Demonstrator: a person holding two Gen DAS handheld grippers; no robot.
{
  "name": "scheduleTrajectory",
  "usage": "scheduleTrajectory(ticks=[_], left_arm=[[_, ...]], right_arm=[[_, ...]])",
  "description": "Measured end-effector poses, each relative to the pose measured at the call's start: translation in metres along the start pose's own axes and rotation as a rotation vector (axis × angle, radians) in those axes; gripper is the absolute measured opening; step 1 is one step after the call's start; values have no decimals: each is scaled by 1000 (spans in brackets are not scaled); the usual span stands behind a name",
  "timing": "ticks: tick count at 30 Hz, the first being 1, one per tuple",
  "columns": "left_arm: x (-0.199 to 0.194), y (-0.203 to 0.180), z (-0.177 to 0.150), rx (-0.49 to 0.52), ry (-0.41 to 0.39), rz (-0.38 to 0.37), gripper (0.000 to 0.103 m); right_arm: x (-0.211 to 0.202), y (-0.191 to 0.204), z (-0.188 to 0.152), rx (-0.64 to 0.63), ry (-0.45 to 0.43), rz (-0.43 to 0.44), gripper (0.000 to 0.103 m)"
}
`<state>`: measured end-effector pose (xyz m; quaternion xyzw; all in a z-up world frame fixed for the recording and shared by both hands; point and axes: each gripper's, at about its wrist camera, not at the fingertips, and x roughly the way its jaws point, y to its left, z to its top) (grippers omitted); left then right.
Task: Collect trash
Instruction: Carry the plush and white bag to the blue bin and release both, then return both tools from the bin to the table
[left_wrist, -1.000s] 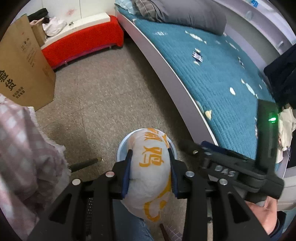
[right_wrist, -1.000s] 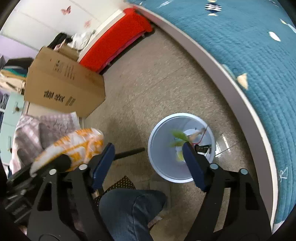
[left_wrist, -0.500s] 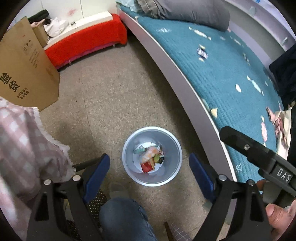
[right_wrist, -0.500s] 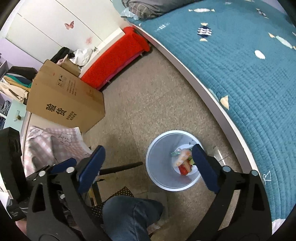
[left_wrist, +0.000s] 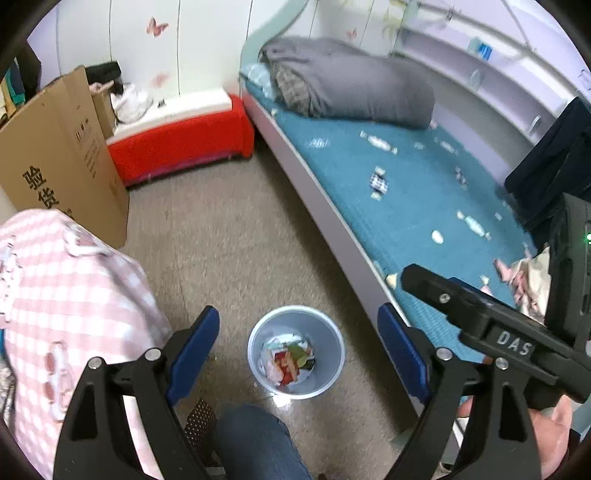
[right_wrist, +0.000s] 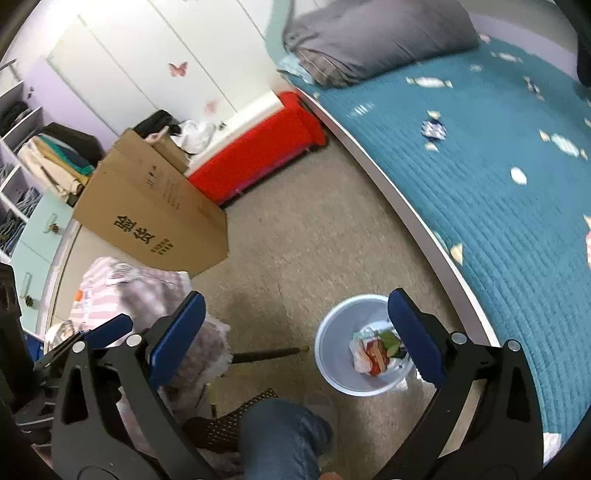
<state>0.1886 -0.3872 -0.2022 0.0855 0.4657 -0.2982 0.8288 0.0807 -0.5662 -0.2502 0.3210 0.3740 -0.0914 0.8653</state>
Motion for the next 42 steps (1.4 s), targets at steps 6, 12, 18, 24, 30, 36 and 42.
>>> scheduleTrajectory(ticks=[6,12,18,24,30,36,42], left_arm=[[-51,9,-3,1,-98,-4,85],[-104,38,-14,-31,-195,19,85],[-154,75,-30,-66,-289,54,85],[-189,120,-49,-129,-342,100,85],[-213,159,-73,-190,-371,136,85],[-231,194,-97,-247,-391,172,85],[-243,226,-119,-308,-406,206,85]], right_arm=[[-33,43,5,-63,-63,31,97],[-62,82,8,-113,-118,80,97],[-85,131,1,-190,-155,135,97],[-88,180,-11,-280,-153,180,97],[-83,223,-26,-351,-133,220,97],[-77,263,-45,-424,-102,260,97],[-68,297,-64,-487,-69,287,97]])
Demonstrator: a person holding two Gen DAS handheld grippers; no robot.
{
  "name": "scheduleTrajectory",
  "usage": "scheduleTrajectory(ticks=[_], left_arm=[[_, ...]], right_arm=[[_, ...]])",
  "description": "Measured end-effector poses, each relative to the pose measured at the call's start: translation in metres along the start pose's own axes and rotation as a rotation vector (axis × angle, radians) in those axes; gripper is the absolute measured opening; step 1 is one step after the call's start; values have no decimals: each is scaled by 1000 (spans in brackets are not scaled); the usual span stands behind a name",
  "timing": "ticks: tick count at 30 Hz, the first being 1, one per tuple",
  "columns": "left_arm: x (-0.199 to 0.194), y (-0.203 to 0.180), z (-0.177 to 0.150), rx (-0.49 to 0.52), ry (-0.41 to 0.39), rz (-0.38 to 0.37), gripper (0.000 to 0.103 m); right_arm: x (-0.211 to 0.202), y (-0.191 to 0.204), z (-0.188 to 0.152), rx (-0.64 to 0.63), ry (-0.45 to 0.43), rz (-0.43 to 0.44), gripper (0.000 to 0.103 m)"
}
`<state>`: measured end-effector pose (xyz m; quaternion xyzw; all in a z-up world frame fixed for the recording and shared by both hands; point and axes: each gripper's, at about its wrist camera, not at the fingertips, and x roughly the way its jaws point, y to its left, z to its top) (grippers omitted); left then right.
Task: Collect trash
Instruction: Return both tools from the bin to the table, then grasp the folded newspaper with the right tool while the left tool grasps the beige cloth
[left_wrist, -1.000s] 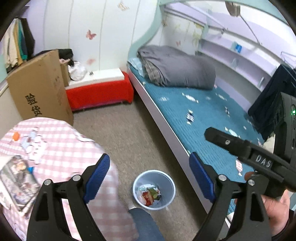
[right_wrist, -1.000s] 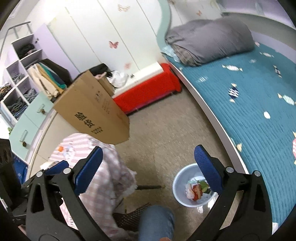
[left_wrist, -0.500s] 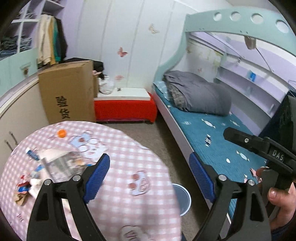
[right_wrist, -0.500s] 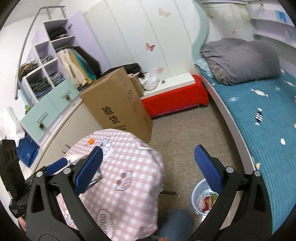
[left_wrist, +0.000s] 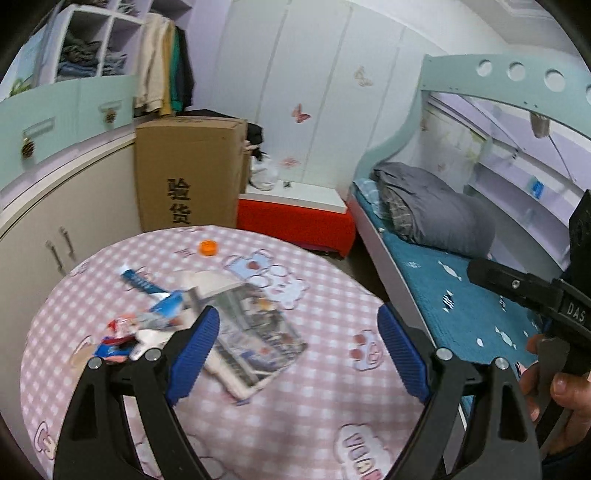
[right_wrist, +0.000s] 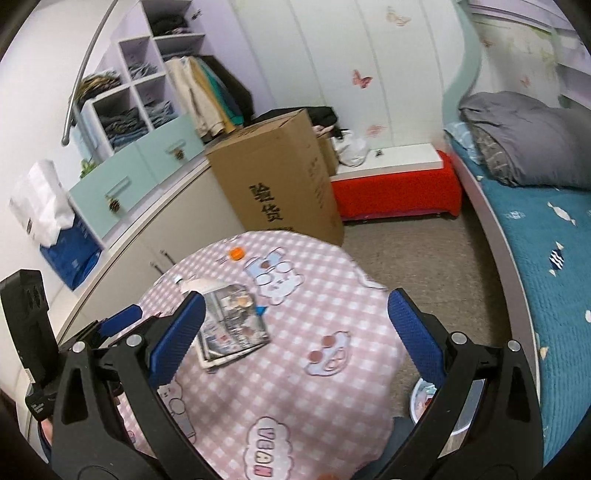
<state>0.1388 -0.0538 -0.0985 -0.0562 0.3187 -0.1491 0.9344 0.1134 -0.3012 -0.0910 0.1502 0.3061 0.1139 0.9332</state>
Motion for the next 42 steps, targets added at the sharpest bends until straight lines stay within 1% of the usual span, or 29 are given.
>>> scheduleTrajectory(ticks=[10,15,19,25,33,34,35,36,37,39,41,42], left_arm=[[-17,79,-28,-88,15,111,85],[-20,118,-44,-126,39,175,85],[-16,148,-59,-146,75,223,85],[0,177,-75,-156,136,262,85],[37,188,-72,-107,200,284,85],[42,191,-70,-116,214,272,85],[43,192,-68,-120,208,255,85],[43,193,-67,-119,199,244,78],[44,192,-65,-108,199,233,67],[47,191,-64,-94,211,222,54],[46,194,-65,-101,209,209,43],[45,196,-66,-104,210,210,35]], right_arm=[[38,40,-17,-71,90,35,97],[55,55,-27,-95,131,49,97],[67,67,-33,-118,160,57,97],[88,79,-44,-150,212,58,97],[115,95,-62,-188,282,58,97],[117,96,-63,-191,286,58,97],[118,97,-64,-193,289,58,97],[120,98,-65,-197,293,58,97],[121,98,-65,-199,296,58,97],[124,100,-67,-203,303,60,97],[127,103,-69,-209,309,65,97],[128,105,-70,-212,310,67,97]])
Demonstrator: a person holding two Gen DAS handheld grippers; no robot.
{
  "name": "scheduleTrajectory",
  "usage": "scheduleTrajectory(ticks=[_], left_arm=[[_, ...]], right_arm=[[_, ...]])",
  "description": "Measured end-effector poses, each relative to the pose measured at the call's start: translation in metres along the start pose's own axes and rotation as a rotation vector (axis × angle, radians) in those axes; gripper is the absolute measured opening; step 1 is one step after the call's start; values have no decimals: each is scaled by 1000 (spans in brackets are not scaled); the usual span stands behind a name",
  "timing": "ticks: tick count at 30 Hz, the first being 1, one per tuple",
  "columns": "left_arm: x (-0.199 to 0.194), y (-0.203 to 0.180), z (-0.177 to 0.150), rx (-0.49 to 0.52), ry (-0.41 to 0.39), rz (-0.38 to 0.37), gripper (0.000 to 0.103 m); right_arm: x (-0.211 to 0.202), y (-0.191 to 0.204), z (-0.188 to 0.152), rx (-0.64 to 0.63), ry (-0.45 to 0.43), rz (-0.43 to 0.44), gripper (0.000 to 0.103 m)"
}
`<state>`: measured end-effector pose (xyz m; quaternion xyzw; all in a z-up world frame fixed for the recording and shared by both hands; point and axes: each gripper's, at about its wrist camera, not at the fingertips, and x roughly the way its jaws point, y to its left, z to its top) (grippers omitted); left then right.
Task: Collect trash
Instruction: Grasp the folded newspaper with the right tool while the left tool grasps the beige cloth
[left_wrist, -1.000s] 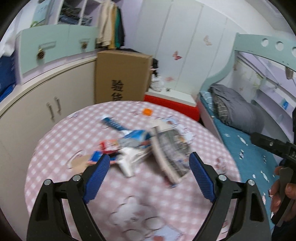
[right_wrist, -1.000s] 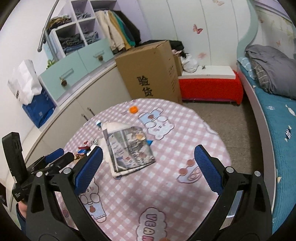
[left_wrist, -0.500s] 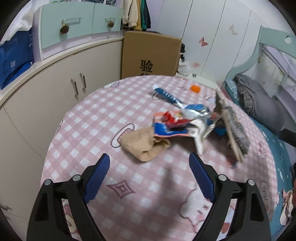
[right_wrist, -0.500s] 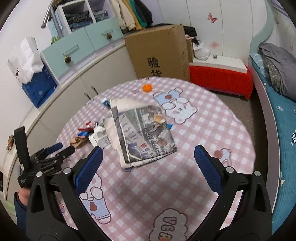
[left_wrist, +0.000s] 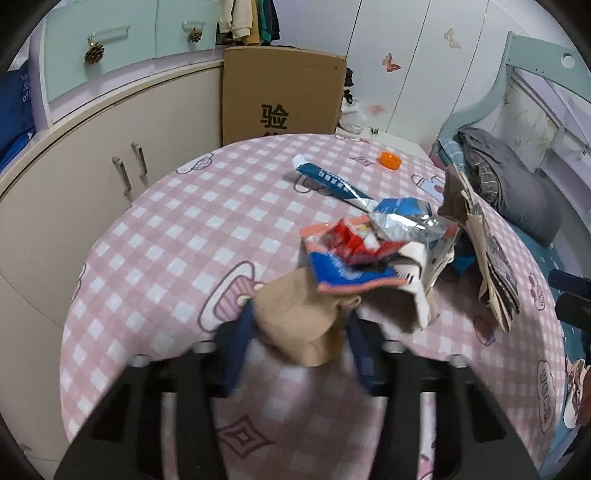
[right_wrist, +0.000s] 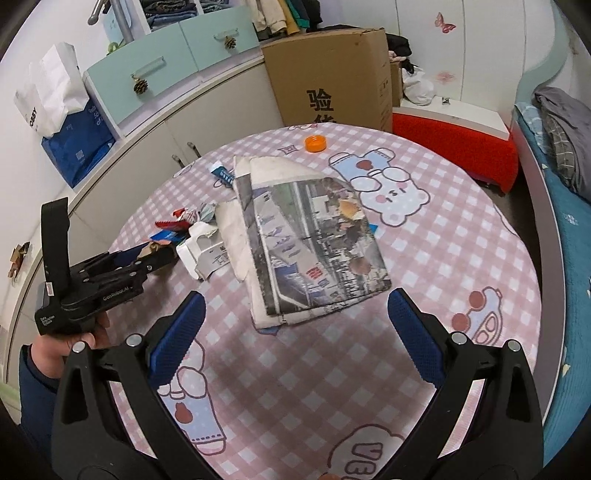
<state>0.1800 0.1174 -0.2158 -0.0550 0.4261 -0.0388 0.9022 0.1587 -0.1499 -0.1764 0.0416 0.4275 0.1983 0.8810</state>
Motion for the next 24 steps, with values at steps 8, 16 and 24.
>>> scheduleTrajectory(ticks=[8,16,24], left_arm=[[-15,7,-16,-31,-10,-22,32],[-35,6,-33,-81,-35,-35,32],[-50,-3,-38,-118,-65,-43,32]], right_arm=[[13,14,-1,-37,20,-8,97],[34,13,-4,-68,40,-86,97],[69,43,-1,-259,-13,-275,97]])
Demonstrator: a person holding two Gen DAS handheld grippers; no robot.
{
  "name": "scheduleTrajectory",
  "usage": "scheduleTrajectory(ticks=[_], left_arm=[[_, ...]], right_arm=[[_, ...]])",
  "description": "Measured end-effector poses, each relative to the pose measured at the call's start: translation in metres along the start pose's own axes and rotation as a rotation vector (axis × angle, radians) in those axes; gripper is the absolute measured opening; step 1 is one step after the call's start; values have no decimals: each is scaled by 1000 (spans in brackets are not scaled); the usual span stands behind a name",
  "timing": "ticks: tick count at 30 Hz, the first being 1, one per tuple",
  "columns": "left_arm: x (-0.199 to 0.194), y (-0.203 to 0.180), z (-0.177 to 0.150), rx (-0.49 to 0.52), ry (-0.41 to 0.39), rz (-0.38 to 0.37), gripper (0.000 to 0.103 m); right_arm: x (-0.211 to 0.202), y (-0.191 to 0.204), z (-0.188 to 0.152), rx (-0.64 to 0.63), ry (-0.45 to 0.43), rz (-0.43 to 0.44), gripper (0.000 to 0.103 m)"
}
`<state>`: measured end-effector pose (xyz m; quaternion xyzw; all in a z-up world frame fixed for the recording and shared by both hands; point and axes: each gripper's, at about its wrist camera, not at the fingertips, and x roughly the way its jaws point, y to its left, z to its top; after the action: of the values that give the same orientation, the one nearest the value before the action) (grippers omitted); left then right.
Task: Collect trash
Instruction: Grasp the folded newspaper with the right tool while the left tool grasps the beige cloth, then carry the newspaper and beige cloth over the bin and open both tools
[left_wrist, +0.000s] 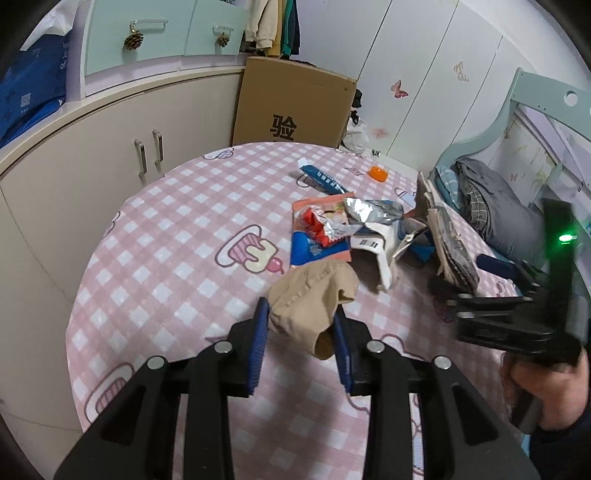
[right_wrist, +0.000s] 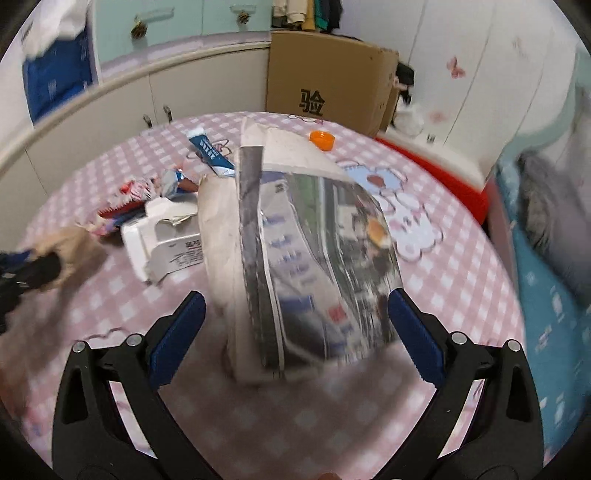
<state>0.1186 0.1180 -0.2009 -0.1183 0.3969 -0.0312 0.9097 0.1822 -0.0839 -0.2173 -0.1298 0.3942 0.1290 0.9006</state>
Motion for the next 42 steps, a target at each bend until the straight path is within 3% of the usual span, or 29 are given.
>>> scheduleTrajectory(ticks=[1,3,7,10,14,18,25,27,42], left_arm=[[-1,-2,-1,-1,0,-3,32],[-4,-4,-3,0,-2,-10,32],[-10,-12,-7,10,-4,-19,32],[-10,-20,-5,22,-8,-28,32],[-12,-37,-2,42,-15,-51,32],[-10,-50,0,61,-12,-67,32],[-14,-62,5,73,-25,-71,32],[-17,-64,8,72,-33,-71,32],[-22,-117,22,140,-66,-121,32]], right_arm=[[4,1,0,-13,5,-8,95],[5,-8,0,28,-8,6,76],[-17,-48,-2,183,-58,136,46],[-36,-74,-2,268,-93,170,35],[-47,-100,-3,322,-103,153,34],[-33,-113,0,313,-54,147,34],[-13,-117,9,283,-65,252,12],[-15,-121,7,318,-90,314,9],[-80,-175,-19,439,-258,341,8]])
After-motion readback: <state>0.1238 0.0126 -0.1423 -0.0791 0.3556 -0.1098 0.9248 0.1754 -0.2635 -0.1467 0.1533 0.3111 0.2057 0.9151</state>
